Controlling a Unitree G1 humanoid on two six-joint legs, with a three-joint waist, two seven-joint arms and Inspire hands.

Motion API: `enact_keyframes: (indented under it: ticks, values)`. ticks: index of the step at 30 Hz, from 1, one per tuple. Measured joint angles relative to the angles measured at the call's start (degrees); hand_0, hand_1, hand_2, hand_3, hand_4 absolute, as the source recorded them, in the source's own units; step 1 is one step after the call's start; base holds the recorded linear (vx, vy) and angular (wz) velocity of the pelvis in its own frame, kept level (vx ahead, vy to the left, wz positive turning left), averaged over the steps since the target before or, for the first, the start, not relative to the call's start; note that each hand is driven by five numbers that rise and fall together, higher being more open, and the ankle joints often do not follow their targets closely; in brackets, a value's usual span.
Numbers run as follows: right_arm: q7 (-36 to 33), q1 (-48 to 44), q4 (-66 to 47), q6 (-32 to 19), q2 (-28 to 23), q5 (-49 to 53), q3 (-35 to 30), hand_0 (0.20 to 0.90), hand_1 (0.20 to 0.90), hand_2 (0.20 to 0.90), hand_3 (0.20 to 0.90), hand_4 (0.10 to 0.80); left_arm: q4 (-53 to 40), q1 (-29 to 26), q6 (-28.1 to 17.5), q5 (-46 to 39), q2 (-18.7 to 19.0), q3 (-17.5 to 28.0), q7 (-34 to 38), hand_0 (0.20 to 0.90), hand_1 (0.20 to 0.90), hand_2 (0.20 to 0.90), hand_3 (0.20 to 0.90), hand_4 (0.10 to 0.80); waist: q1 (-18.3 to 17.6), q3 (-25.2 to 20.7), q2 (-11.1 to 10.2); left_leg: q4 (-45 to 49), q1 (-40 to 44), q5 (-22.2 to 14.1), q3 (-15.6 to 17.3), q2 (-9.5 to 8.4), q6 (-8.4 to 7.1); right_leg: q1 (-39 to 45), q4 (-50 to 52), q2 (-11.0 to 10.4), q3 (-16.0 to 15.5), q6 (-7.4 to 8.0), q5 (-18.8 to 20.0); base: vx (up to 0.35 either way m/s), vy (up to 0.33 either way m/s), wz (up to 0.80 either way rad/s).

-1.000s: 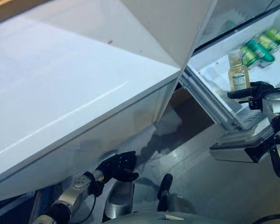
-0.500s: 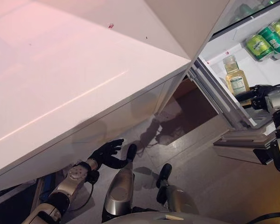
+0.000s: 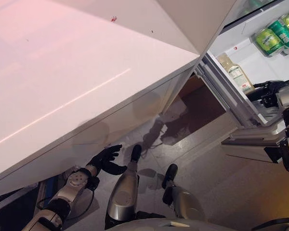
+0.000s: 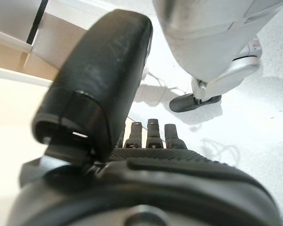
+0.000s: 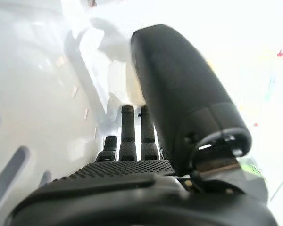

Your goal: Put drinks into fridge and close the fridge

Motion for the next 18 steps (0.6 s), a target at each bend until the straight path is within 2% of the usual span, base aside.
enact_keyframes:
  ticks: [8, 12, 16, 18]
  values:
    - [0.7, 0.0, -0.1, -0.3, -0.5, 0.4, 0.1, 0.9, 0.9, 0.9, 0.9, 0.8, 0.0, 0.0, 0.9, 1.2, 0.0, 0.2, 0.1, 0.9, 0.9, 0.9, 0.9, 0.8, 0.0, 0.0, 0.0, 0.0, 0.0, 0.1, 0.1, -0.02, 0.06, 0.0, 0.1, 0.0, 0.0, 0.01, 0.0, -0.023, 0.005, 0.0]
    - [-0.6, 0.0, -2.2, -1.7, -1.7, 4.3, 0.1, 0.9, 0.9, 0.9, 0.9, 0.8, 0.7, 0.1, 1.0, 2.3, -0.3, 1.6, 0.1, 0.9, 0.9, 0.9, 0.9, 0.8, -0.4, 0.0, -0.1, -0.2, 0.6, 0.1, 0.3, 0.0, 0.07, 0.4, -0.1, 0.0, 0.3, 0.02, 0.1, -0.012, 0.022, -0.03]
    - [-1.9, -0.1, -8.2, -2.9, -5.0, 4.3, 0.1, 0.9, 0.9, 0.9, 0.9, 0.8, 2.0, 0.4, 1.4, 4.5, -0.5, 2.9, 0.9, 0.9, 0.9, 0.9, 0.9, 0.8, -0.8, 0.0, -0.3, -1.1, 2.6, 0.0, 1.2, 0.08, 0.16, 1.4, -0.2, -0.1, 1.2, 0.07, 0.1, -0.023, 0.031, -0.12]
    - [-2.9, -0.1, -14.5, -3.4, -8.8, 4.9, 0.1, 0.9, 0.9, 0.9, 0.9, 0.8, 2.4, 1.6, 2.2, 5.4, -0.8, 4.8, 1.5, 0.9, 0.9, 0.9, 0.9, 0.8, -2.2, -0.1, -1.0, -1.6, 3.8, 0.0, 1.6, 0.06, 0.22, 2.4, -0.6, -0.1, 1.6, 0.12, 0.1, -0.02, 0.056, -0.12]
